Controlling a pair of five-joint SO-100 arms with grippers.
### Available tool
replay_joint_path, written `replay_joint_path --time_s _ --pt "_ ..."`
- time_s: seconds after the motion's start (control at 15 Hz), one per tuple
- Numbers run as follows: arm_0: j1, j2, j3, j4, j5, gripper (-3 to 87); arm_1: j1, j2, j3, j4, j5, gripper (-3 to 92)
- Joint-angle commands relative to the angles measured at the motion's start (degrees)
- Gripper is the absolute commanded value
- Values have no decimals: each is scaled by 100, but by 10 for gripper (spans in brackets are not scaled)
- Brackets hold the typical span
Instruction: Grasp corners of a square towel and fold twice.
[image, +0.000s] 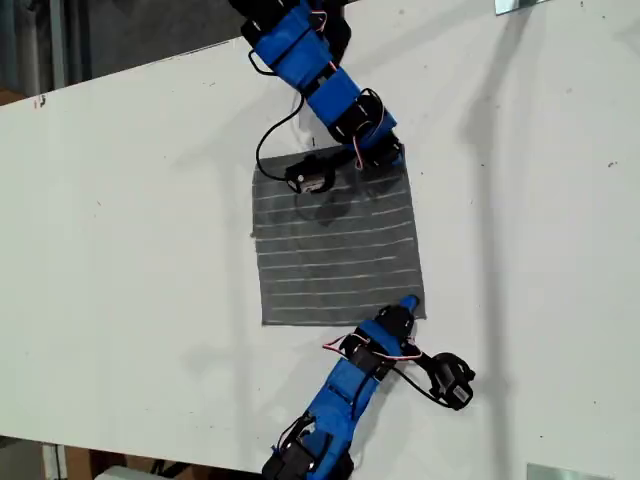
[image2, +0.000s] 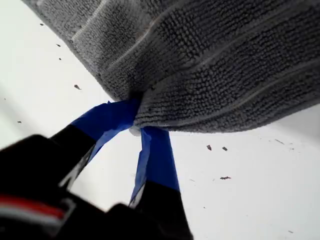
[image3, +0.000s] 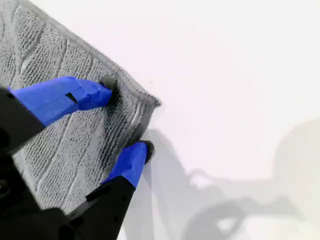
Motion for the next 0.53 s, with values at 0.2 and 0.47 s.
replay_joint_path --time_s 0.2,0.47 --pt "26 -448 -1125 606 -202 -1 -141 308 -527 193 70 -1" --pt "88 -659 -2725 2109 -211 -1 -167 343 -1608 1433 53 -1"
